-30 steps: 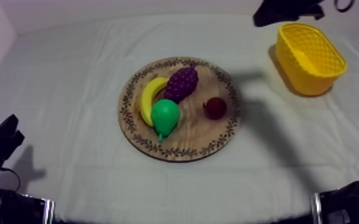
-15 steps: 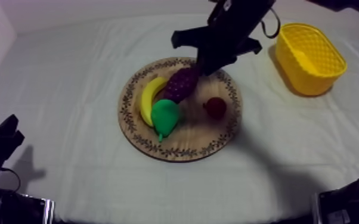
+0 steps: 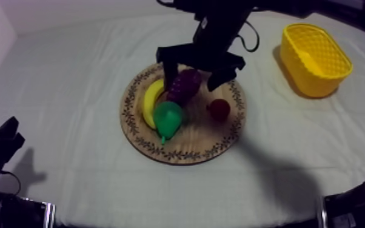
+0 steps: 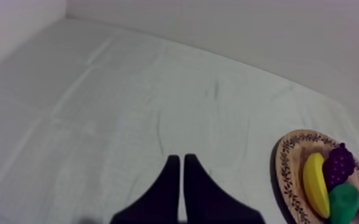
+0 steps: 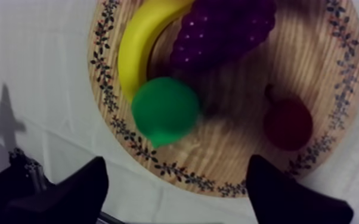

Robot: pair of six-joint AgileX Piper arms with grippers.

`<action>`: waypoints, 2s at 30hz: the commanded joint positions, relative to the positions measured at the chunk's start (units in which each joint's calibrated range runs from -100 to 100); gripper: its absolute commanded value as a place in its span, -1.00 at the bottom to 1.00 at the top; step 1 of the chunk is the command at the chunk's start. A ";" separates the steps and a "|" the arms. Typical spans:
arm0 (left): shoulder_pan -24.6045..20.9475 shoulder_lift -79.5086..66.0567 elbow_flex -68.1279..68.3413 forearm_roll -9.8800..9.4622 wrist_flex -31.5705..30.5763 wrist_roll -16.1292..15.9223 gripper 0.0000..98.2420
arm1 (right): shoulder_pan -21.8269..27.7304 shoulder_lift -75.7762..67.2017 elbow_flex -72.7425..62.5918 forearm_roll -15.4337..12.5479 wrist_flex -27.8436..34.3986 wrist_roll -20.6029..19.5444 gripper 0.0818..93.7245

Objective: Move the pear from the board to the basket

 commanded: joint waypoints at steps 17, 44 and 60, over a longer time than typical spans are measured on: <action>0.00 -0.02 -0.05 -0.01 0.01 0.00 -1.00 | -2.34 15.25 -7.12 -1.63 -2.49 -1.97 0.55; 0.00 -0.02 -0.05 -0.01 0.01 0.00 -1.00 | 0.89 5.20 -3.61 1.38 -2.23 -0.03 -0.32; 0.00 -0.02 -0.05 -0.01 0.01 0.00 -1.00 | 20.09 -14.71 -1.78 9.17 -3.22 2.96 -0.28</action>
